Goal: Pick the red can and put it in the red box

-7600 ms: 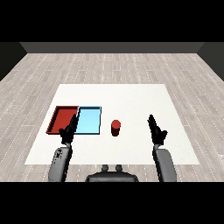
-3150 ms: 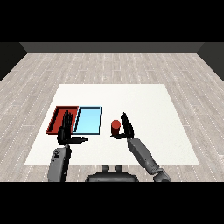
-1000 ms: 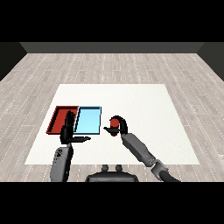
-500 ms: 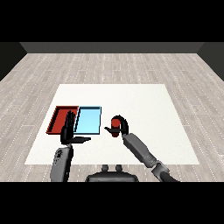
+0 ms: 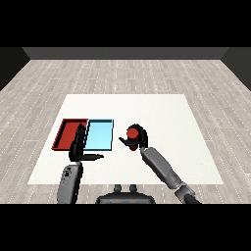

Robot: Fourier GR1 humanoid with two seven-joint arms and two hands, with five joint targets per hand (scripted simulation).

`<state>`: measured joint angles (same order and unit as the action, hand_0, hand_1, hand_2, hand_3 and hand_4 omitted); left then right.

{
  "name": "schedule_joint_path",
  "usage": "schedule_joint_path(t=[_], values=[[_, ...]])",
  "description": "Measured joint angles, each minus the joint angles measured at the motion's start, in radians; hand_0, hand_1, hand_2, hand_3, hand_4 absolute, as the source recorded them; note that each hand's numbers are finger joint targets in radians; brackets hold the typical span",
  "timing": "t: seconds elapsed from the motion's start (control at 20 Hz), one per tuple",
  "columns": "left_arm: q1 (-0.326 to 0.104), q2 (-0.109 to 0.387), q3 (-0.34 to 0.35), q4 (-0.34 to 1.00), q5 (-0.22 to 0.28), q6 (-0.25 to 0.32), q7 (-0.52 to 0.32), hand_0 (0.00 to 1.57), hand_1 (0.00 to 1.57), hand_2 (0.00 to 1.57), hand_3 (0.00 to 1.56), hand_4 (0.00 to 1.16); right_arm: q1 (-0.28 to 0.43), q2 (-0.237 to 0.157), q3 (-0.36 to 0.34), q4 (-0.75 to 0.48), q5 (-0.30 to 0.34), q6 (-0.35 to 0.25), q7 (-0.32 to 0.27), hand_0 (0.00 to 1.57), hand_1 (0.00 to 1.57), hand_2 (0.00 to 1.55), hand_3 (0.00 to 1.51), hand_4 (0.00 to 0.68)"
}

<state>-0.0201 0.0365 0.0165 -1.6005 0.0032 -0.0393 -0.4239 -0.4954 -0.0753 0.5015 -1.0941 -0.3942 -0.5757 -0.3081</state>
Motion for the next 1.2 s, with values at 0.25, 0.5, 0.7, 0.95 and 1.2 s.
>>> schedule_joint_path(t=[0.25,0.5,0.7,0.95,1.2], values=[[-0.003,-0.011,-0.036,-0.019,-0.001,-0.011,0.032,0.0,0.0,0.0,0.0,0.0,0.042,-0.064,0.002,-0.2,0.069,-0.041,0.076,1.52,1.52,1.45,1.4,0.6],[-0.017,-0.027,-0.12,-0.073,0.014,-0.036,0.125,0.0,0.0,0.0,0.0,0.0,0.085,-0.125,-0.018,-0.378,0.103,-0.053,0.115,1.57,1.57,1.46,1.4,0.624],[-0.041,-0.033,-0.168,-0.08,0.014,-0.029,0.173,0.0,0.0,0.0,0.0,0.0,0.093,-0.116,-0.041,-0.45,0.145,-0.038,0.136,1.57,1.57,1.46,1.4,0.624],[-0.04,-0.035,-0.229,-0.095,0.005,-0.001,0.193,0.0,0.0,0.0,0.0,0.0,0.084,-0.088,-0.087,-0.487,0.204,-0.007,0.179,1.57,1.57,1.46,1.4,0.636],[-0.099,-0.034,-0.264,-0.073,0.022,0.023,0.246,0.0,0.0,0.0,0.0,0.0,0.067,-0.045,-0.12,-0.485,0.254,0.025,0.176,1.57,1.57,1.48,1.43,0.656]])
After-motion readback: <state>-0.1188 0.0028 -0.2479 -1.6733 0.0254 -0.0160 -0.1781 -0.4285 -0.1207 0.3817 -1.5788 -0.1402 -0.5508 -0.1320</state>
